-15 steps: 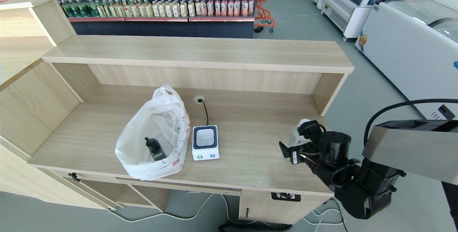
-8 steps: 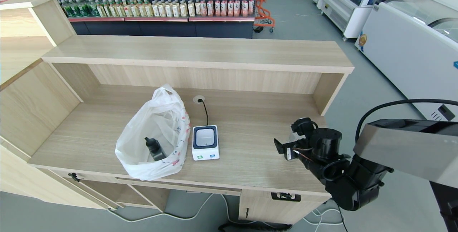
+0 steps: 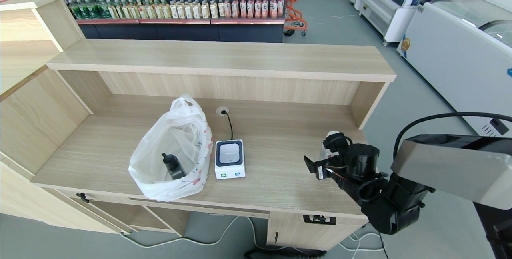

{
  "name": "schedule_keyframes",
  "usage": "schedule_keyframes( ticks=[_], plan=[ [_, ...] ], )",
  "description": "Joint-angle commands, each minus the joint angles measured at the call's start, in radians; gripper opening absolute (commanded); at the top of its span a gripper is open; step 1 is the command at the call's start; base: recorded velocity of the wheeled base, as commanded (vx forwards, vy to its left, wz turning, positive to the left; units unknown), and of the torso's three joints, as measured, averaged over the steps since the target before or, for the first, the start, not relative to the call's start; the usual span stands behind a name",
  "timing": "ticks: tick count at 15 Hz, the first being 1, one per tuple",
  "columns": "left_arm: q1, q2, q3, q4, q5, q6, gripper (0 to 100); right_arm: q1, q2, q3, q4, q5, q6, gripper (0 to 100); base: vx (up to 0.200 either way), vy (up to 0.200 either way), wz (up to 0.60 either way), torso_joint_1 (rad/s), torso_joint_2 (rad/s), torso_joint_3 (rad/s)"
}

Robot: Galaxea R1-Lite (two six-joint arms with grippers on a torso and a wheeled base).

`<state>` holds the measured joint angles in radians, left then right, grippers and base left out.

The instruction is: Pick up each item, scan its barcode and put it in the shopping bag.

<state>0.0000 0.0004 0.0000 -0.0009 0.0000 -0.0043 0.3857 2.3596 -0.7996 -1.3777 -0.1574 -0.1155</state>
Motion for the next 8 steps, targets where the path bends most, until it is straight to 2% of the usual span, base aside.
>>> schedule_keyframes(
  ticks=[1,8],
  plan=[
    [0.000,0.001,0.000,-0.001,0.000,0.000,100,-0.007,-0.013,-0.001,0.000,0.001,-0.001,0,0.000,0.000,0.00,0.000,0.00,0.000],
    [0.000,0.001,0.000,-0.001,0.000,0.000,100,-0.022,-0.043,0.040,-0.003,0.001,-0.001,0,0.000,0.000,0.00,0.000,0.00,0.000]
  ],
)
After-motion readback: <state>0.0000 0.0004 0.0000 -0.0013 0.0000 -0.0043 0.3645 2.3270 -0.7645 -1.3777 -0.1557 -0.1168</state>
